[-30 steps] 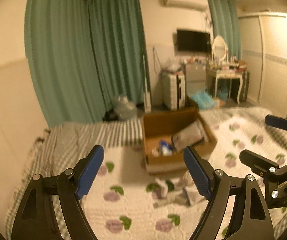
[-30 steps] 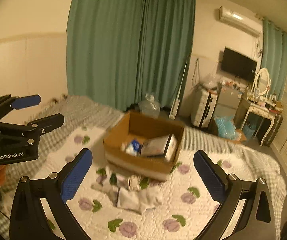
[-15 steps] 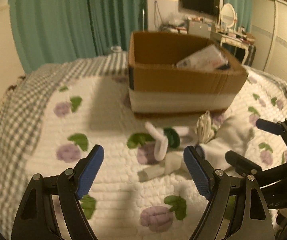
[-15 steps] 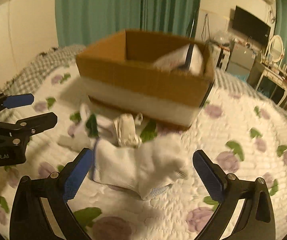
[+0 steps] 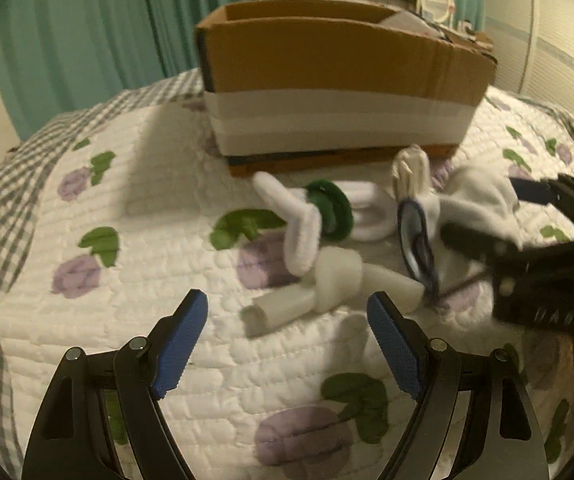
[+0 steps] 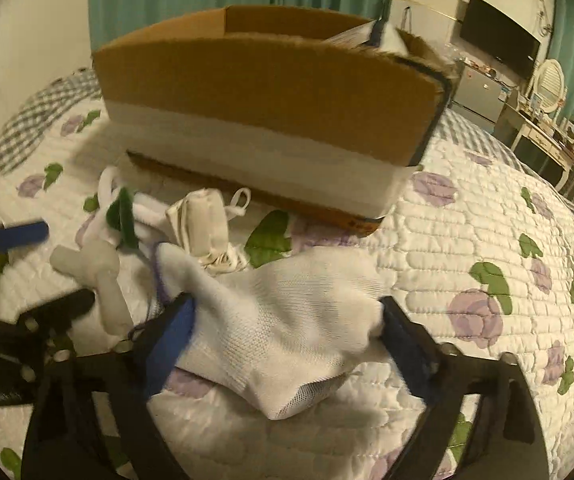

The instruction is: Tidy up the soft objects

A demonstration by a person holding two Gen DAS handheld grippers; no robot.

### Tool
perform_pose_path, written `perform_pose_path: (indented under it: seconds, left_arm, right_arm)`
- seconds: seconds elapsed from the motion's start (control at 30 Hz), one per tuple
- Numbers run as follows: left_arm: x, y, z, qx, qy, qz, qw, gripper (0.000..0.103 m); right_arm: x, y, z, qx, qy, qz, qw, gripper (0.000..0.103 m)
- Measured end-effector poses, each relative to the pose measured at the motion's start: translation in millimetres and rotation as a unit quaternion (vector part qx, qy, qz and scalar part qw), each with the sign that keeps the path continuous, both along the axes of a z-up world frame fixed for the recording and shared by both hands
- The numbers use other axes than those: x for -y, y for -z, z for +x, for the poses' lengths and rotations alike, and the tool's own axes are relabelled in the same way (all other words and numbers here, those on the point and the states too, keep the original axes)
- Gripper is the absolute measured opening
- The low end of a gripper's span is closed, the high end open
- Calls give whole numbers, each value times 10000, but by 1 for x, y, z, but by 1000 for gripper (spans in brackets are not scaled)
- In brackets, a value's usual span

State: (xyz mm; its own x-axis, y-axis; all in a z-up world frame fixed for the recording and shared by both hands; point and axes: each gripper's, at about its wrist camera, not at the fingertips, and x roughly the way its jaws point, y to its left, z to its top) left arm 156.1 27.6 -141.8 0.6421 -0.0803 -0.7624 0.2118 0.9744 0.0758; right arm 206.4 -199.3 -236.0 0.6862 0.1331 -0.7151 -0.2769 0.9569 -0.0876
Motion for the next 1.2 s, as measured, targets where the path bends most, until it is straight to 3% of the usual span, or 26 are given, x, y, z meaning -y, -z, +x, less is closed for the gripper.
perform_pose_path:
  seconds: [0.17, 0.37, 0.53, 0.6, 0.63, 0.67, 0.77, 0.93, 1.0, 1.1, 1.13, 1.17, 1.2]
  left_arm:
    - [11, 4, -3, -20, 210, 74, 9997, 83]
    - [11, 8, 13, -117, 243, -112, 9996, 78]
    - [13, 10, 12, -159, 451, -251, 9985, 33]
    - [17, 9, 9, -187, 574, -304, 9977, 23]
    - [18, 9, 7, -192, 615, -309, 9974, 16]
    - [19, 9, 5, -186, 620, -278, 9975, 13]
    - [14, 5, -1, -232, 597, -358, 9973, 2]
    - [2, -12, -15, -177, 538, -609, 9965, 2]
    - [0, -18, -22, -97, 555, -611, 9965, 2]
    - [1, -25, -30, -3, 563, -568, 9968, 2]
    - [2, -27, -33, 35, 562, -553, 9969, 2]
    - [1, -28, -34, 63, 567, -546, 9969, 2]
    - [2, -29, -34, 89, 569, -531, 9969, 2]
  right_arm:
    - [16, -13, -9, 148, 53, 474, 9988, 50]
    - [20, -19, -17, 277, 71, 480, 9984, 30]
    - [18, -24, -27, 386, 55, 414, 9984, 18]
    - [20, -25, -32, 408, 75, 425, 9982, 15]
    - [22, -26, -34, 431, 93, 439, 9981, 3]
    - [24, -28, -37, 468, 140, 413, 9979, 3]
    - [29, -34, -44, 517, 192, 515, 9971, 3]
    - [32, -40, -56, 612, 182, 641, 9959, 4]
    - [34, -40, -55, 531, 194, 733, 9957, 12]
    - [36, -39, -54, 524, 335, 673, 9958, 43]
    - [36, -37, -52, 473, 342, 725, 9957, 60]
    - [37, -35, -51, 462, 357, 745, 9955, 69]
    - [37, -33, -50, 448, 371, 757, 9954, 69]
